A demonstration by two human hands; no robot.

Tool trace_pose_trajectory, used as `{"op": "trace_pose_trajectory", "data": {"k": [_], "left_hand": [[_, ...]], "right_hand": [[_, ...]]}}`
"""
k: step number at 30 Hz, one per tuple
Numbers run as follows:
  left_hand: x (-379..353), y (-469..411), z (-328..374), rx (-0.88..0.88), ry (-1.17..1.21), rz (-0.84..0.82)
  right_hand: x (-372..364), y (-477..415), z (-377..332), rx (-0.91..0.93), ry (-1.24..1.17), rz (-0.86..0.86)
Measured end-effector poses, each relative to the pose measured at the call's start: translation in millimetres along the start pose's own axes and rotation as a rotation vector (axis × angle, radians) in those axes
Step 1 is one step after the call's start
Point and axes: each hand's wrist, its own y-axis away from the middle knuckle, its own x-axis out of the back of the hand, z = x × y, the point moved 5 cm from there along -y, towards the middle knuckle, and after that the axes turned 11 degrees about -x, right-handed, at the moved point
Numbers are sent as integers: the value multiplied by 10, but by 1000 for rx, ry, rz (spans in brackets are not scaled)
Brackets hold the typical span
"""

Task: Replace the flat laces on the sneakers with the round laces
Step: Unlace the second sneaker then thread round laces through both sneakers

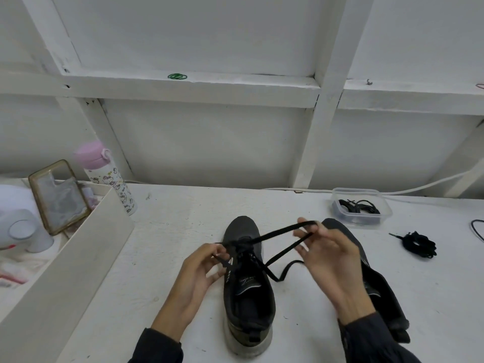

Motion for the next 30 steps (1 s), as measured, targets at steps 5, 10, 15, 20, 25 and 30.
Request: {"op": "trace_pose_trajectory", "data": {"k": [5, 10, 15, 20, 25, 30], "left_hand": [[111, -88, 135, -102, 422, 142], [254, -147, 271, -205, 540, 155], [479, -193, 282, -236, 16, 170], [378, -49, 2, 2, -478, -66], [145, 169, -251, 20, -432, -11], [-69, 265, -434, -57, -480, -107]], "right_hand": [[151, -5, -262, 77, -118, 80], [277, -19, -377, 151, -134, 215], [428, -111, -385, 199, 201, 365], [535, -245, -59, -145, 940, 380], [344, -134, 126, -41, 1615, 432], [-67, -51, 374, -170, 1300, 120]]}}
